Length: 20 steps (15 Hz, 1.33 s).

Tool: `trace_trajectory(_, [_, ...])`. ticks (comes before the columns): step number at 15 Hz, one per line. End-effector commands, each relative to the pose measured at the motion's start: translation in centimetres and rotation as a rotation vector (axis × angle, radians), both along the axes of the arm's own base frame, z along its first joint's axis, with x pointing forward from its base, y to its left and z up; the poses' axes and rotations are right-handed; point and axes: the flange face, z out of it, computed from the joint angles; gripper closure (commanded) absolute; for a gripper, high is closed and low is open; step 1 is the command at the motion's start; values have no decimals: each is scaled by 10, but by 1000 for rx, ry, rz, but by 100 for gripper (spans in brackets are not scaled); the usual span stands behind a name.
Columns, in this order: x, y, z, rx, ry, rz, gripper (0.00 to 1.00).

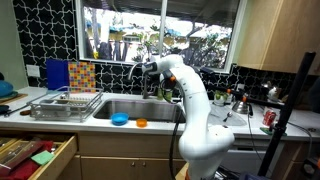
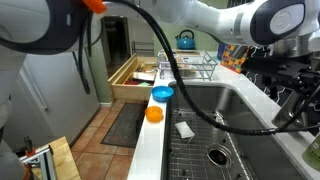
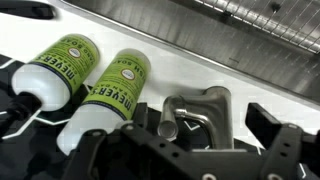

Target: Pour the contents of the orange bowl into the sink, put it back on the sink and then close the tap

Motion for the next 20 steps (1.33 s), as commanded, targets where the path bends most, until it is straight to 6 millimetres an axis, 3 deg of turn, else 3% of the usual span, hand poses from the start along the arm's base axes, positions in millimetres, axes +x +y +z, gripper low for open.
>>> trace_trajectory(1, [-42, 8, 34, 18, 133, -62, 0])
trace_trajectory(5, [-87, 23, 57, 114, 329, -63, 0])
trace_trajectory(8, [-108, 37, 64, 179, 448, -31, 0])
trace_trajectory(13, [-117, 64, 73, 360, 319, 12, 0])
trace_trajectory(20, [-147, 79, 101, 548, 150, 130, 0])
